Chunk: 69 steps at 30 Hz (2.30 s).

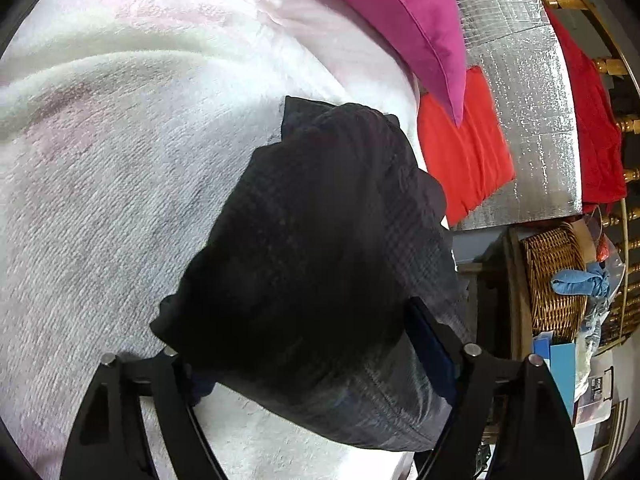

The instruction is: Fold large clothes

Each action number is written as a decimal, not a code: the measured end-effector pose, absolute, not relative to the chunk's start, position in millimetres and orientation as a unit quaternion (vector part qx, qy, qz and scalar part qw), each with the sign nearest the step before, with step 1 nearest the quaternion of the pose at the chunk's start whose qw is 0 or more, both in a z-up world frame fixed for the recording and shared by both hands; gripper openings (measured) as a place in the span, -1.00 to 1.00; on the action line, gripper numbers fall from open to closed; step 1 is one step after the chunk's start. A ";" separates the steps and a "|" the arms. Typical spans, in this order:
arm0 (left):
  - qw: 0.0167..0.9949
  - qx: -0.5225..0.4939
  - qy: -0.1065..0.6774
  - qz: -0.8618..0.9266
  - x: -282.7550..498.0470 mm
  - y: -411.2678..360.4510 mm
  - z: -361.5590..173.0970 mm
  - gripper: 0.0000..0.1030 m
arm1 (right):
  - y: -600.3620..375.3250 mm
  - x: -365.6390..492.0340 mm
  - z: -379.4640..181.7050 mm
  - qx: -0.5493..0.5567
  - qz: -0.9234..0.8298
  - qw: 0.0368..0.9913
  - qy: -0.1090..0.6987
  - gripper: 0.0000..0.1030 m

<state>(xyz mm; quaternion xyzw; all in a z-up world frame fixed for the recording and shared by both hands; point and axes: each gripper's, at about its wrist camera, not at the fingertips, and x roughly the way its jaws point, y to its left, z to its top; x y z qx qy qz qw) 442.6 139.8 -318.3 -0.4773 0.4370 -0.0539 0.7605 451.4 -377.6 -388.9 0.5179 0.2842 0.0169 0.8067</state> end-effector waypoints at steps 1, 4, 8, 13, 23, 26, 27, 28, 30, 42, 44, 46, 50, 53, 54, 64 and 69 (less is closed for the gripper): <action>0.764 -0.471 0.438 -0.051 441.7 139.0 -315.3 0.53 | -377.8 451.6 -388.7 0.513 0.015 0.810 0.285 0.10; 0.773 -0.459 0.436 -0.045 440.0 135.0 -310.3 0.38 | -374.4 449.4 -384.0 0.495 0.008 0.822 0.282 -0.08; 0.785 -0.442 0.431 -0.043 440.4 130.6 -310.0 0.06 | -367.8 444.1 -373.5 0.468 0.001 0.840 0.275 -0.22; 0.807 -0.413 0.420 -0.043 436.1 126.2 -305.1 -0.18 | -364.5 438.9 -363.5 0.451 0.002 0.851 0.269 -0.30; 0.816 -0.386 0.429 -0.037 410.7 118.8 -288.4 -0.21 | -365.2 415.1 -355.1 0.443 0.001 0.855 0.269 -0.31; 0.815 -0.381 0.435 -0.039 400.1 118.6 -287.7 -0.22 | -366.7 404.2 -352.1 0.443 -0.002 0.855 0.271 -0.31; 0.814 -0.380 0.437 -0.042 394.2 118.5 -287.1 -0.22 | -367.2 400.6 -351.0 0.442 -0.002 0.855 0.271 -0.31; 0.814 -0.378 0.438 -0.044 389.1 119.0 -286.4 -0.22 | -368.0 395.2 -349.6 0.442 -0.003 0.855 0.271 -0.31; 0.815 -0.374 0.441 -0.047 380.9 119.3 -284.7 -0.22 | -369.4 385.0 -348.9 0.446 -0.003 0.854 0.269 -0.31; 0.806 -0.349 0.475 -0.044 334.1 116.1 -295.1 -0.06 | -370.5 326.0 -360.4 0.459 0.001 0.841 0.287 -0.23; 0.787 -0.358 0.500 -0.038 335.9 121.3 -301.3 0.12 | -373.3 326.5 -363.1 0.462 0.003 0.831 0.311 -0.09; 0.772 -0.369 0.516 -0.044 333.3 130.3 -298.4 0.22 | -381.2 320.5 -364.5 0.477 -0.001 0.811 0.338 0.16; 0.766 -0.386 0.511 -0.058 312.8 158.1 -281.2 0.26 | -404.1 295.2 -359.6 0.485 0.011 0.796 0.363 0.18; 0.805 -0.361 0.471 -0.018 305.2 178.7 -257.0 0.31 | -426.5 266.4 -347.3 0.458 -0.013 0.812 0.361 0.19; 0.817 -0.356 0.454 -0.007 307.3 183.5 -250.1 0.32 | -434.4 259.3 -341.0 0.447 -0.028 0.822 0.353 0.26; 0.811 -0.347 0.469 -0.045 381.6 171.6 -276.5 0.44 | -438.8 343.1 -337.1 0.448 0.003 0.823 0.350 0.43; 0.801 -0.339 0.489 -0.060 400.8 151.0 -299.3 0.43 | -428.2 385.8 -368.8 0.446 0.009 0.808 0.385 0.43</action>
